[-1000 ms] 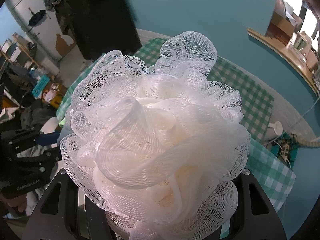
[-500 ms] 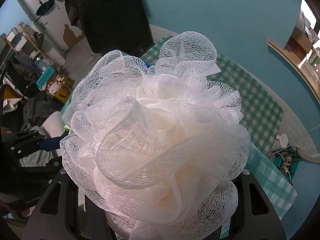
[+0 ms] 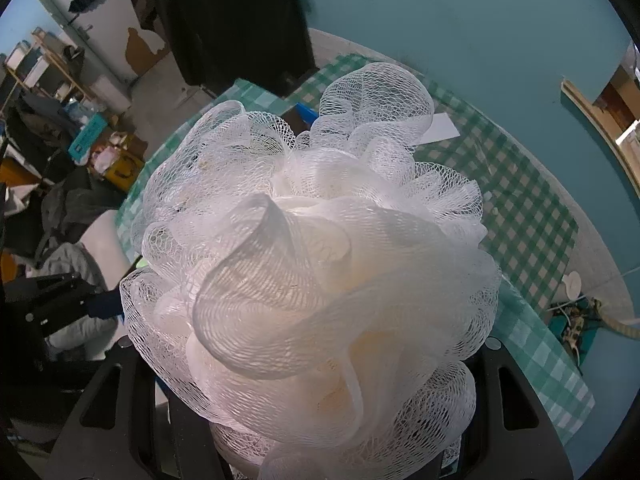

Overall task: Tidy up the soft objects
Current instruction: 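Carry the bath puff and plastic bag over the cardboard box with both grippers, then open both grippers to drop the puff and bag into the box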

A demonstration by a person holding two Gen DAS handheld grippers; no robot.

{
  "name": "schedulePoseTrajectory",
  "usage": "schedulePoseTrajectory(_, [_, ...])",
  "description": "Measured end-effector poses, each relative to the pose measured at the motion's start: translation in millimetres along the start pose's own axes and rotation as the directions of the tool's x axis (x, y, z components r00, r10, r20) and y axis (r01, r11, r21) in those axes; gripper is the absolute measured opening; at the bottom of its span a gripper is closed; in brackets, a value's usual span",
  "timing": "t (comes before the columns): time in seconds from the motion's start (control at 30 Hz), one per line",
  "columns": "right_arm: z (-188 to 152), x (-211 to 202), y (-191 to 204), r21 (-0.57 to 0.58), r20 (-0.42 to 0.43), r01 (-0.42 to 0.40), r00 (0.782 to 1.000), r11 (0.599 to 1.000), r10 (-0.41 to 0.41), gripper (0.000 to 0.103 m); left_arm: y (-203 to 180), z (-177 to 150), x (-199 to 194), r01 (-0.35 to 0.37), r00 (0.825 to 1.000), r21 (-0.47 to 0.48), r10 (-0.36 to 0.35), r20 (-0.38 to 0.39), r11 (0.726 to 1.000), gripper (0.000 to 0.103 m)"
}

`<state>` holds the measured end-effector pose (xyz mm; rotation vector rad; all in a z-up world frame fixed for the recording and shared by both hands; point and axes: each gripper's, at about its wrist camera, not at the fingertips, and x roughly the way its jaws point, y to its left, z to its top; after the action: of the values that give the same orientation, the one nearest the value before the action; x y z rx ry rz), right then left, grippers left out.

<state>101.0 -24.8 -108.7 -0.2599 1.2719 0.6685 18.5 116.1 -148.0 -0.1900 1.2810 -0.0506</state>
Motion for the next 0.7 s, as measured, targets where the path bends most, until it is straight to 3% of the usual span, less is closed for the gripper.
schedulePoseTrajectory(0.17, [5,10,-2,0.041,-0.03,-0.011,0.999,0.999,0.012,0.069,6,1,9,-0.006,1.0,0.003,0.006,-0.021,1.0,0.036])
schedulePoseTrajectory(0.37, [5,11,-5,0.099,-0.034,-0.028,0.999,0.995,0.032,0.075,12,1,9,-0.016,1.0,0.018,0.017,-0.022,1.0,0.055])
schedulePoseTrajectory(0.7, [7,6,-2,0.144,-0.012,-0.051,0.999,0.988,0.053,0.083,12,2,2,-0.028,1.0,0.05,0.029,-0.006,0.998,0.058])
